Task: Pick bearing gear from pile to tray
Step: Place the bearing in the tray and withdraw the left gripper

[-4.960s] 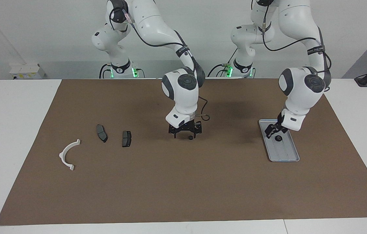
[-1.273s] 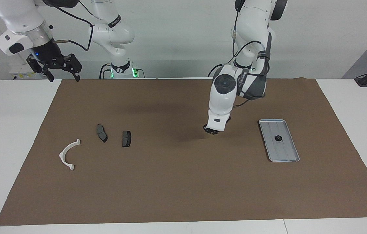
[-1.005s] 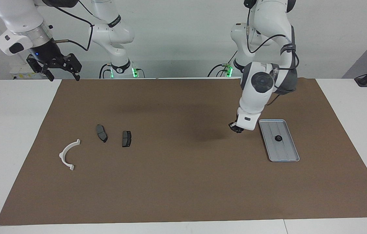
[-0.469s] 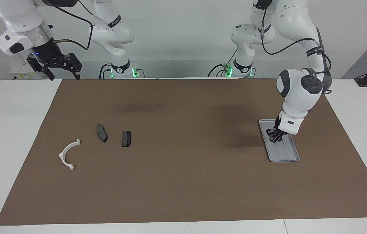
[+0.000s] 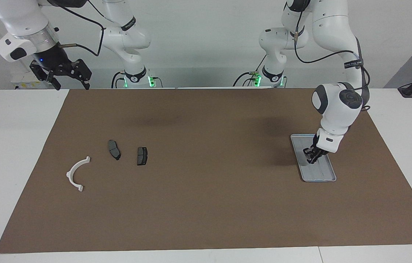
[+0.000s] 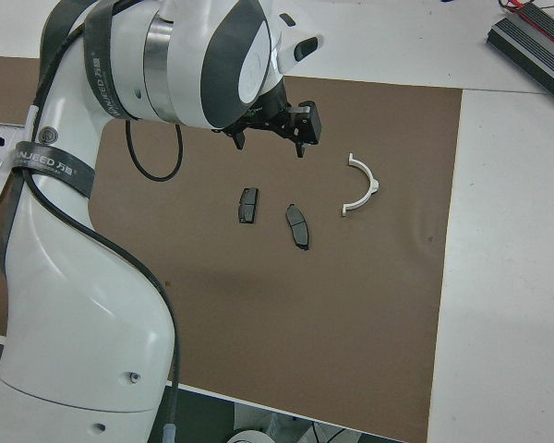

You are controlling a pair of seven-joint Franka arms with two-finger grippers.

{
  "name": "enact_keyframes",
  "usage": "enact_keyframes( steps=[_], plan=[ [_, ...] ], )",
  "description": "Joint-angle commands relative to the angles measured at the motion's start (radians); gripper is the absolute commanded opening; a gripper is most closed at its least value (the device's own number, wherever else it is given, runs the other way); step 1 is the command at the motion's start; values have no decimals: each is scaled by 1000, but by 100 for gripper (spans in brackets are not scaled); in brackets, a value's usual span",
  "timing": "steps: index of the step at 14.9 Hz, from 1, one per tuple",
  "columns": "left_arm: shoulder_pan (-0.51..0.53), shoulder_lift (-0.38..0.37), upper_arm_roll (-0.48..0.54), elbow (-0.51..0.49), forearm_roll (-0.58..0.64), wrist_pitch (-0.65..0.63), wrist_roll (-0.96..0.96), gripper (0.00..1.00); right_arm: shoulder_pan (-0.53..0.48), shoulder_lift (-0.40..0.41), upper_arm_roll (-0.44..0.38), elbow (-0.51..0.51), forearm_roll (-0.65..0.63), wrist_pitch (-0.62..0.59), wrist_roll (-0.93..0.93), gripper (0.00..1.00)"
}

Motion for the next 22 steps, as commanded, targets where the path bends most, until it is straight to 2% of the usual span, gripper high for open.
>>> enact_keyframes(
  steps=[1, 9, 10, 11, 12, 14, 16, 18, 22],
  plan=[
    [13, 15, -7, -21, 7, 54, -8, 0, 12, -8, -8, 5, -15, -22, 0, 100],
    [16, 31, -6, -67, 7, 120, -3, 0, 15, -8, -7, 3, -15, -22, 1, 100],
    [16, 31, -6, -67, 7, 120, -3, 37, 15, -8, -7, 2, -15, -22, 1, 100],
    [17, 31, -6, -64, 7, 120, -2, 84, 16, -8, -7, 2, -15, -22, 1, 100],
    [22, 31, -6, -58, 7, 111, -2, 100, 16, -8, -7, 3, -15, -22, 1, 100],
    [19, 25, -6, -43, 7, 91, -2, 100, 16, -8, -7, 2, -15, -22, 1, 100],
    [14, 5, -6, 29, 7, -42, -3, 100, 15, -8, -7, 2, -15, -22, 0, 100],
    [14, -47, -6, 85, 7, -188, -2, 100, 15, -10, -7, 3, -15, -22, 0, 100],
    [14, -187, -7, 89, 9, -354, 0, 100, 15, -10, -7, 6, -15, -22, 0, 100]
  ],
)
